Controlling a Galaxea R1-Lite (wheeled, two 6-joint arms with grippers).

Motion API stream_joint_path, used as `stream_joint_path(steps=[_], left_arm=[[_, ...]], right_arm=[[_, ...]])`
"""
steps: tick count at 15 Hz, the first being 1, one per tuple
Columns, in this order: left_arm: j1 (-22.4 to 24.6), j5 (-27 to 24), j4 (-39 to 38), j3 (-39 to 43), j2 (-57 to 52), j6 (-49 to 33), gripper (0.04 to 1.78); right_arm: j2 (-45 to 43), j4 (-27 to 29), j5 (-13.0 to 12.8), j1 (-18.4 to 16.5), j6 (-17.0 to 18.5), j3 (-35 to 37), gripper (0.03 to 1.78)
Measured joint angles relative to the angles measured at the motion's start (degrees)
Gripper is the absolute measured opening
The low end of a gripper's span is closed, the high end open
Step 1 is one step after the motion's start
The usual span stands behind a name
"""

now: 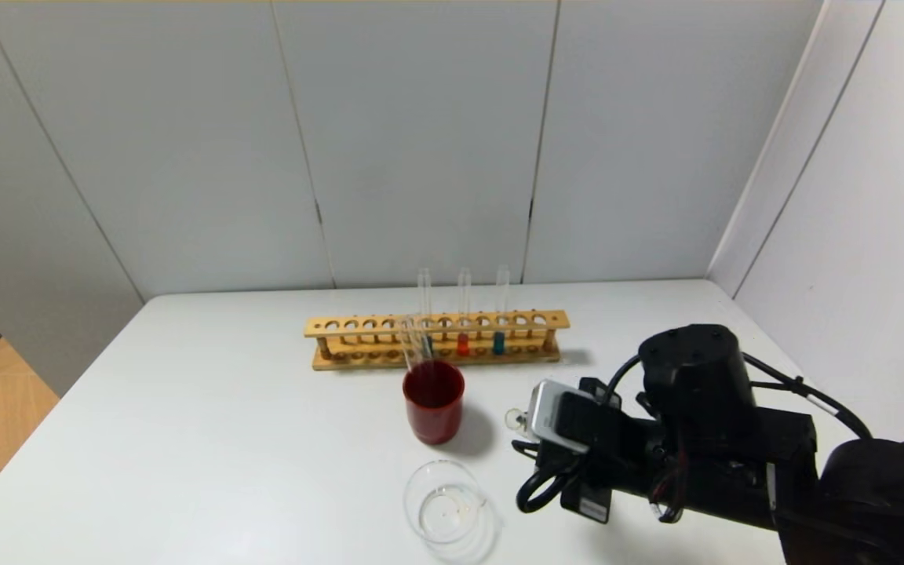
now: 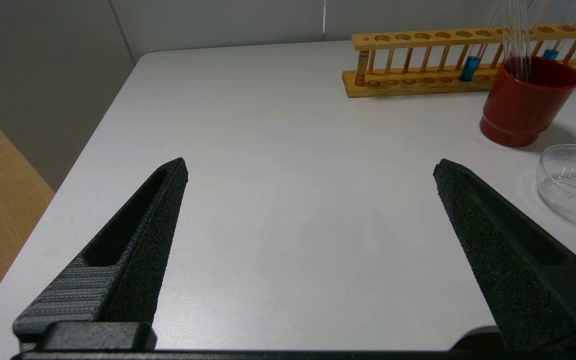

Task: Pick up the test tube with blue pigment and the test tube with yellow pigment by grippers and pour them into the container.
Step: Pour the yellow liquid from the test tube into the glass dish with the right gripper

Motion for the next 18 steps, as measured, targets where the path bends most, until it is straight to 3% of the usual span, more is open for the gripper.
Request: stream_joint_path(steps=[3,5,8,12,15,18], left_arm=[[0.0,0.0,0.0,0.0,0.0,0.0,1.74],[0.0,0.0,0.0,0.0,0.0,0.0,1.74],[0.0,0.0,0.0,0.0,0.0,0.0,1.74],[0.0,0.0,0.0,0.0,0.0,0.0,1.74],[0.0,0.0,0.0,0.0,0.0,0.0,1.74],[0.0,0.0,0.0,0.0,0.0,0.0,1.74]], right_arm=[[2.4,1.3,-3.9,0.3,-6.9,-1.8,0.37],[3.0,5.8,-5.6,0.4,-11.9,-3.7,0.37],[3.8,11.7,-8.8,2.0,-13.7,-8.8,0.37],[5.9,19.0,-11.1,3.5,-15.2,-15.5,0.37],[7.2,23.6,-12.3,3.7,-19.6,-18.3,0.37],[7.9,24.4,-12.5,4.0,-23.5,-19.2,0.37]])
